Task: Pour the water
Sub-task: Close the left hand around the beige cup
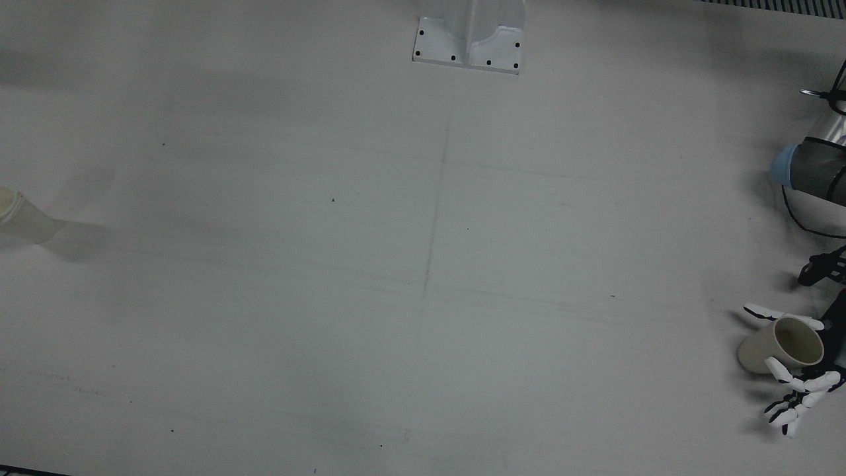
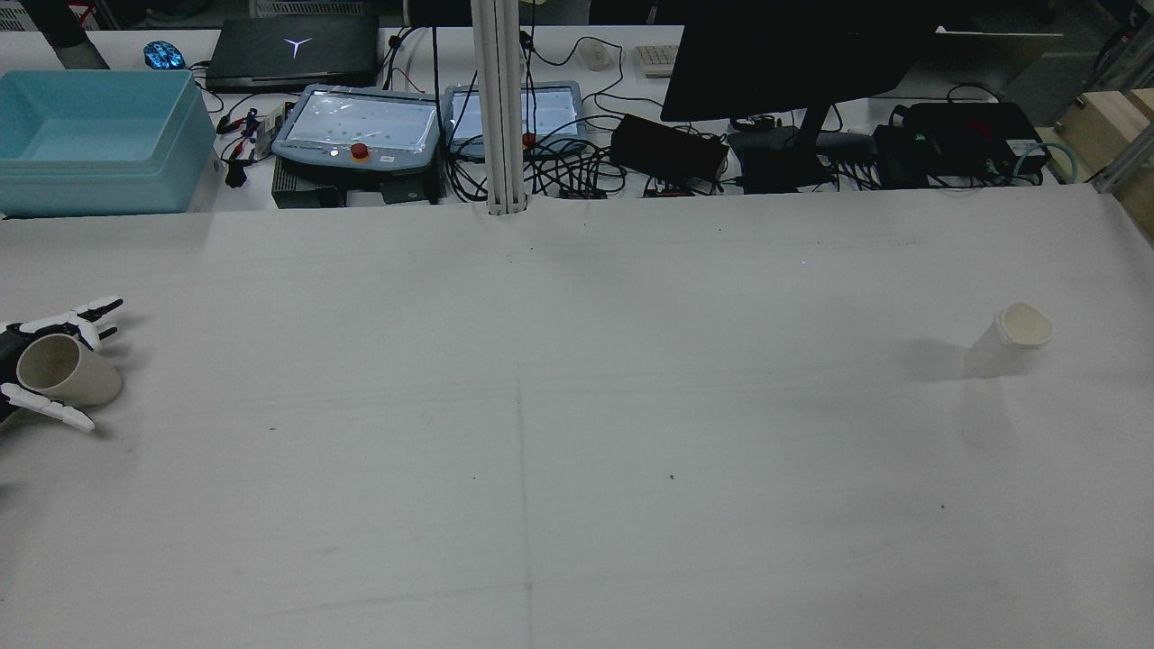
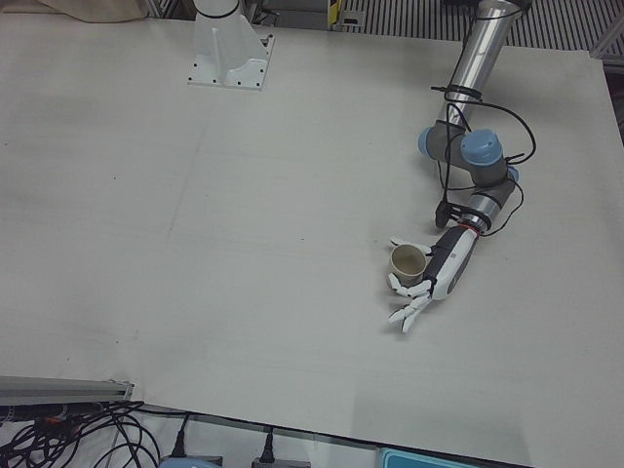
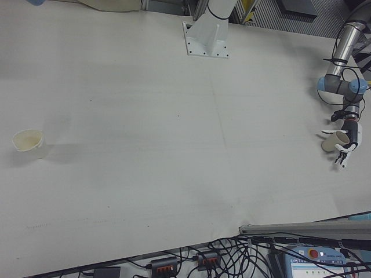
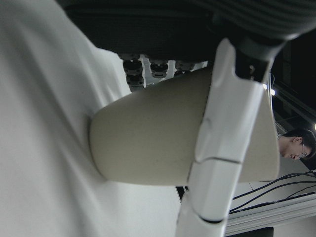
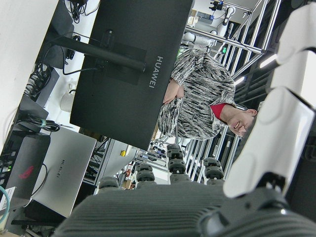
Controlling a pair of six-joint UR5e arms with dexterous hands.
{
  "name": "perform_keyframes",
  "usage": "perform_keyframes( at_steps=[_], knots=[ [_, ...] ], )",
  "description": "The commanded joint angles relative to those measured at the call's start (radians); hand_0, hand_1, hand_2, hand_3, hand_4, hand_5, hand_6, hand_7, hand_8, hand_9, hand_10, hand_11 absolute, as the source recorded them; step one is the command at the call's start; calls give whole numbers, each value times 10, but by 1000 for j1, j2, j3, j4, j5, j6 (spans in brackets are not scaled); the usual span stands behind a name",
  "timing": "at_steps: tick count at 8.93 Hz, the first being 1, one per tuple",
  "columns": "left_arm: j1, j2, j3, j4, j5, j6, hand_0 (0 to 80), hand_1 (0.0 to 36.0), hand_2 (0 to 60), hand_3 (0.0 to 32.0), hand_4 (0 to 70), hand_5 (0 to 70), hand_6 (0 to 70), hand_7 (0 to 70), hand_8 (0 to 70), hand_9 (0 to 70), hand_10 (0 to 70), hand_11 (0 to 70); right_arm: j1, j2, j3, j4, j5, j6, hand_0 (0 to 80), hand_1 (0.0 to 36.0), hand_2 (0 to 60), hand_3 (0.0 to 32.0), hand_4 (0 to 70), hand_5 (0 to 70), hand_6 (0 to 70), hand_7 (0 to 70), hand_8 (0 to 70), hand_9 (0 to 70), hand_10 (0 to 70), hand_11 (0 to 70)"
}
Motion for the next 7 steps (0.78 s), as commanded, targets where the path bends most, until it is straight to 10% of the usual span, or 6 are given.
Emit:
perform_keyframes(
  at_steps=[1, 2, 5, 7],
  knots=[
    [0, 5, -17, 40, -22, -70, 800, 360, 36, 0, 500, 700, 168, 128, 100, 42, 112, 202, 2, -4, 3, 3, 0, 5, 476, 154, 98, 0, 0, 56, 144, 82, 45, 41, 0, 0],
    [0, 12, -53, 65, -22, -79, 800, 360, 600, 0, 514, 700, 166, 128, 97, 38, 110, 199, 2, -3, 7, 3, 0, 6, 478, 155, 96, 0, 0, 56, 140, 77, 44, 39, 0, 0],
    [3, 23, -105, 80, -22, -116, 800, 360, 600, 0, 599, 700, 164, 136, 94, 36, 112, 198, -25, 12, -31, 44, 2, -29, 485, 167, 114, 0, 0, 62, 157, 110, 58, 57, 0, 0],
    [10, 19, -147, 131, -24, -138, 800, 360, 600, 0, 615, 700, 159, 139, 91, 33, 110, 196, -61, 14, -245, 328, 0, -32, 500, 202, 185, 0, 0, 73, 163, 104, 77, 72, 0, 0]
  ],
)
